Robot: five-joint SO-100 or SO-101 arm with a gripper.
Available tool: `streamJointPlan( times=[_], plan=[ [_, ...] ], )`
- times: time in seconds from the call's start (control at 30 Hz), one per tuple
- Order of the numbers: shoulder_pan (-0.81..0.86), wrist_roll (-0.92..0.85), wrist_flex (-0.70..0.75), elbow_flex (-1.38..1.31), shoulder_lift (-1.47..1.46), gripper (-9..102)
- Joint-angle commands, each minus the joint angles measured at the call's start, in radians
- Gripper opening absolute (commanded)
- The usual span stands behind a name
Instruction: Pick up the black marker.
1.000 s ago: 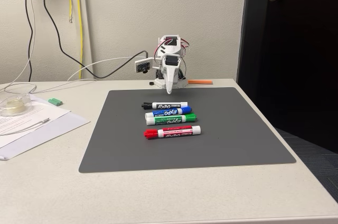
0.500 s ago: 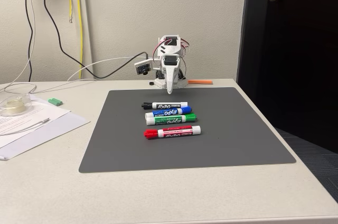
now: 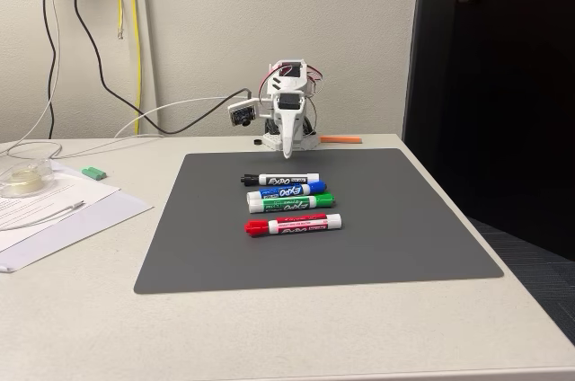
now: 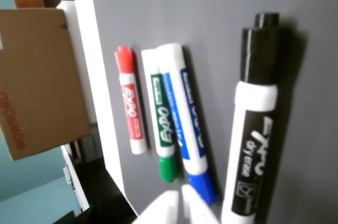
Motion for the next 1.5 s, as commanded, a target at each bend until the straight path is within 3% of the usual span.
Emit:
streamJointPlan(
  times=[0.0,0.2,0.43,0.8,1.07,1.27,1.37,1.47],
  plan=[
    [0.011,-0.018,-0.031,-0.081,-0.028,0],
    [-0.009,-0.049,0.011,-0.434,-0.483,0],
    [-0.017,-0.129,0.379,-1.04,-1.098,0],
    [0.074,-0.342,0.371,-1.015,-1.272,0],
    [0.077,-0.367,0.308,-0.943,-1.261,0],
    [0.08,-0.387,0.153,-0.781,-1.209,11],
    [0.067,-0.388,0.158,-0.778,-1.204,21],
    [0.06,-0.388,0.161,-0.778,-1.207,23]
  ],
)
